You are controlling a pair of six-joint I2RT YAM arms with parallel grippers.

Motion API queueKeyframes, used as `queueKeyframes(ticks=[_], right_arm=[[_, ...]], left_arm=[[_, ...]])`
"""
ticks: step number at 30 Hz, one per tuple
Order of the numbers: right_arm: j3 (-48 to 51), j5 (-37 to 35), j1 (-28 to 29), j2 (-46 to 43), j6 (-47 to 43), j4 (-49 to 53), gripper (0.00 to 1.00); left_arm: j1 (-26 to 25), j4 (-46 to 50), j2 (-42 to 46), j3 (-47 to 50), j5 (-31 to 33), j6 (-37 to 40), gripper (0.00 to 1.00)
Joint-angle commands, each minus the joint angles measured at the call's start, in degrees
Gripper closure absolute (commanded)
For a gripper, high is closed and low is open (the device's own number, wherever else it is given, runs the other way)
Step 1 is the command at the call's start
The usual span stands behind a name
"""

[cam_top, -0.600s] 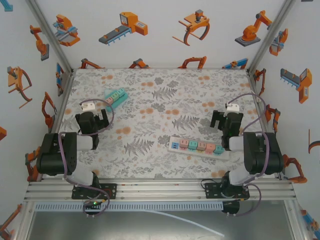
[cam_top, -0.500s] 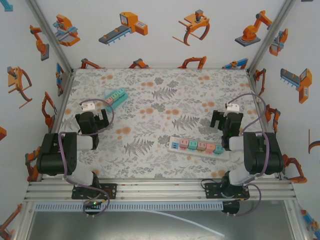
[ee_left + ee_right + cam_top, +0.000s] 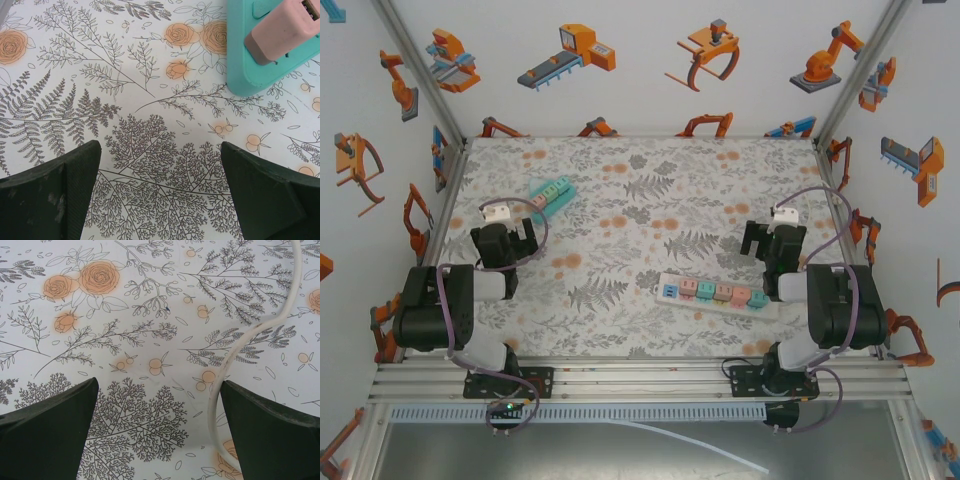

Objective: Pull the plug off the socket

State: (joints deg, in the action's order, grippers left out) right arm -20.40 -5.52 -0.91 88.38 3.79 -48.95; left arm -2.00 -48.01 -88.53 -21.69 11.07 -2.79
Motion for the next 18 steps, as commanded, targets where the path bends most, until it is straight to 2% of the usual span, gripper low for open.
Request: queueKeyframes(ticks=[1,7,9,11,15,18], right_arm=[[-1.4,0.4,-0.3,0.0,-0.1,-1.7,0.01],[-1.2,2.1,-0.3,-0.2,-0.8,-1.8,0.01],[-0.5,4.3,-0.3,-1.9,-1.6,-1.9,0.01],[0.7,2.9,-0.3,-6.4,-1.1,-0.8,0.01],[-1.5,-5.2,-0.3,-21.7,4.1,16.2,0.02],[-7.2,-6.4,-0.2,-31.8,9.5,34.5,0.05]], left_arm=[[-0.2,-1.0,0.2,-1.0,-0.4,-0.8,0.03],[-0.2,-1.3,0.3,-0.8,-0.5,-0.7,0.03],[-0.2,-1.6,0.4,-0.8,-0.4,-0.7,0.03],[-0.4,-0.7,2.1,-0.6,1.1,-1.1,0.03],[-0.6,3.6,11.8,1.4,3.8,-1.7,0.03],[-1.6,16.4,22.6,-0.9,4.7,-3.5,0.03]])
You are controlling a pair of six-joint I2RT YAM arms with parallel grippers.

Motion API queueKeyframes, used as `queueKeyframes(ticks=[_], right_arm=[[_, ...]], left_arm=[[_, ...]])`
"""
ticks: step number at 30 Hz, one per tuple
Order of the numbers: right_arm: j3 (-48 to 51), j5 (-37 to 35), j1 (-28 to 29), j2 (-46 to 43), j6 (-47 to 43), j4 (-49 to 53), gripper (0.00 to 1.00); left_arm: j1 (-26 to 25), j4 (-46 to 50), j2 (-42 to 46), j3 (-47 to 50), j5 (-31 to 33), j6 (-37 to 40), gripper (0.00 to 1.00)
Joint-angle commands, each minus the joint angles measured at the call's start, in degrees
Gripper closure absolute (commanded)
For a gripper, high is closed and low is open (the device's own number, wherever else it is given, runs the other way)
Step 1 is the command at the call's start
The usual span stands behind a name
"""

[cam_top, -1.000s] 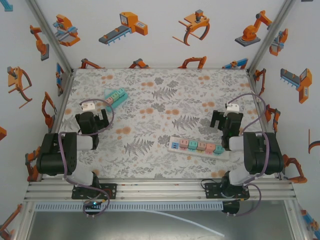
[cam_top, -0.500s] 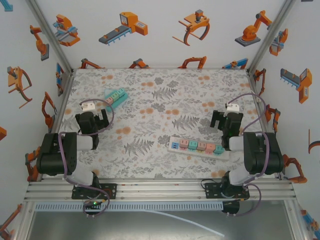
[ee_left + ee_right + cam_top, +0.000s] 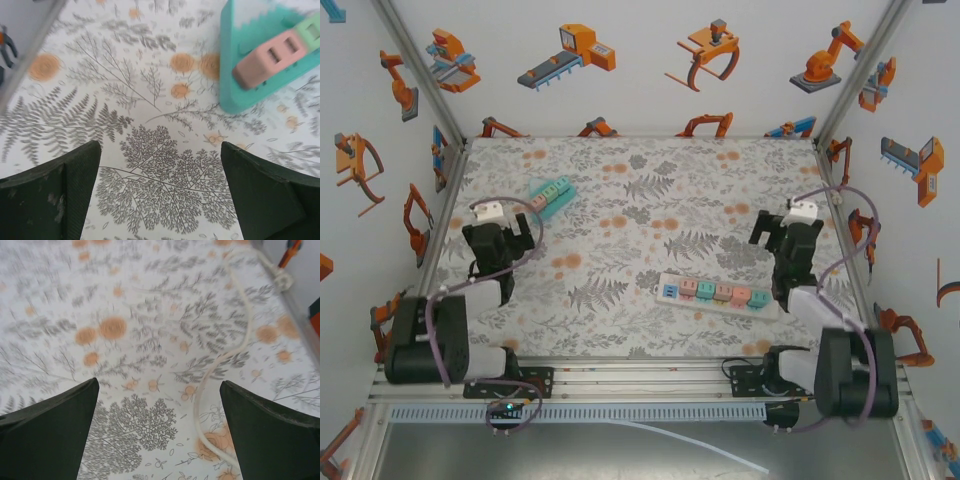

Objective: Pull the plug off the socket

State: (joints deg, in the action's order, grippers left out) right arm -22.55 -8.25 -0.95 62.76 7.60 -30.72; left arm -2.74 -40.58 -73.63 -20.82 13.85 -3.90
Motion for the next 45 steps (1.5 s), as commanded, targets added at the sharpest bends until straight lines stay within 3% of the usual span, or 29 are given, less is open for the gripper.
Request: queueKeyframes(ticks=[1,3,6,9,12,16,18,22,27,32,41,45], right_arm=[[-6.9,-4.0,-0.2,-9.0,8.3,21.9,0.05],[-11.2,-2.9,-0.2,-12.4,12.1,32.3,0.05],[-20.2,2.7,-0.2,-13.1,16.2,49.8,0.06],[-28.4,13.8,-0.2,-9.5,18.1,61.8,0.05],[-34.7,21.9,-0.3,-3.9,18.1,70.1,0.05],[-38.2,17.9,-2.5,3.4,18.9,75.6,0.04],[-37.2,19.5,-6.4,5.7,21.1,75.6,0.03],[-33.6,13.2,-13.4,5.9,27.3,78.9,0.01],[-23.8,10.4,-21.0,-0.4,29.3,80.7,0.01],[-16.1,14.4,-22.9,-1.2,27.3,75.6,0.05],[-9.6,23.8,-22.9,-0.5,32.0,68.5,0.42],[-6.5,26.0,-22.4,-2.3,36.2,67.2,0.48]], left_arm=[[-1.4,14.9,11.2,-3.5,2.0,-4.1,0.03],[-3.0,25.5,16.8,-7.5,1.2,-9.0,0.03],[-7.0,37.4,20.8,-13.9,-5.9,-14.8,0.03],[-12.5,47.4,20.2,-20.7,-12.9,-22.4,0.02],[-20.9,51.3,16.9,-24.0,-15.1,-27.5,0.03],[-31.8,51.0,9.1,-27.6,-16.7,-33.2,0.11],[-37.1,50.0,3.9,-30.4,-16.8,-35.1,0.13],[-44.5,50.2,-5.2,-34.9,-11.7,-35.8,0.18],[-46.7,44.7,-12.4,-32.7,-13.1,-40.2,0.19],[-46.8,40.3,-16.5,-31.0,-14.7,-41.2,0.22],[-49.0,42.8,-20.1,-31.1,-14.2,-45.4,0.28],[-50.0,42.4,-20.1,-29.3,-13.8,-47.3,0.3]])
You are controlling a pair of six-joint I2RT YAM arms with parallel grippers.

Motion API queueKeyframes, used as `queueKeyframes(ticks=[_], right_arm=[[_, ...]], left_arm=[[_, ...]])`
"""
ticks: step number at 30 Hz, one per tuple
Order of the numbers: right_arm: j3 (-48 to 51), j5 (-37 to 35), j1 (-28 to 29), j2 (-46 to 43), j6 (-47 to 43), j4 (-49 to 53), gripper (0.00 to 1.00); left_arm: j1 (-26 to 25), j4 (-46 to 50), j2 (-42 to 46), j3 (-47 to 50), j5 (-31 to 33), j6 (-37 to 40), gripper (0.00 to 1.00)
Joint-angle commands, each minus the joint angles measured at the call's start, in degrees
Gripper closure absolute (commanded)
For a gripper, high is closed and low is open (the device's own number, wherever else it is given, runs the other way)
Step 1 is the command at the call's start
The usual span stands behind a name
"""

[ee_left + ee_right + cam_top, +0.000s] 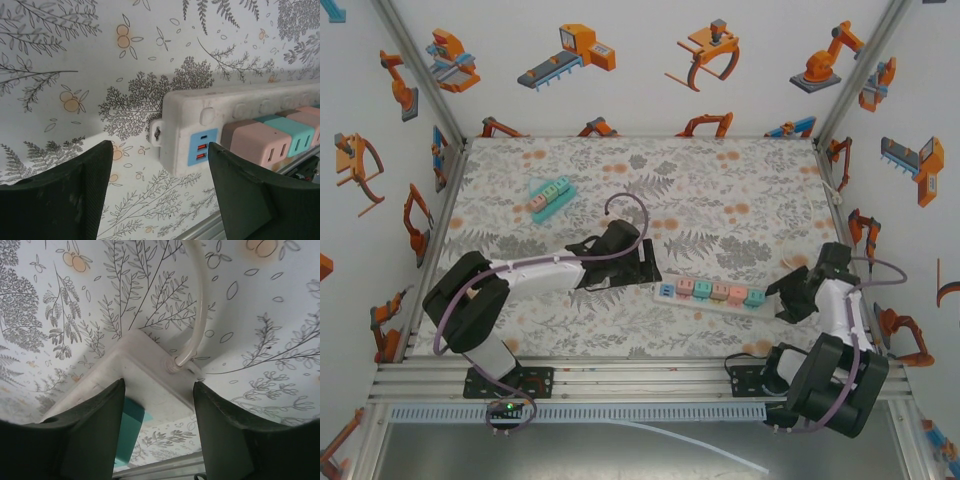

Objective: Pull the plug off the socket

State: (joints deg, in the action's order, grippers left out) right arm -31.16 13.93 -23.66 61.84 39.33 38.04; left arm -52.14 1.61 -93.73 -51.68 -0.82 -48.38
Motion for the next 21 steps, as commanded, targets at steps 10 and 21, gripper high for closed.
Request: queueKeyframes(ticks=[10,21], right_arm=[[3.1,-0.5,11.4,-6.7,11.7,-2.8,0.52],[-5.7,-6.7,27.0,6.6,9.1,-7.6,0.51]], left_arm=[[-0.4,3.6,1.7,3.9,7.2,-3.3,0.36],[3.9,-3.1,1.4,5.8,10.8,1.4,0.45]])
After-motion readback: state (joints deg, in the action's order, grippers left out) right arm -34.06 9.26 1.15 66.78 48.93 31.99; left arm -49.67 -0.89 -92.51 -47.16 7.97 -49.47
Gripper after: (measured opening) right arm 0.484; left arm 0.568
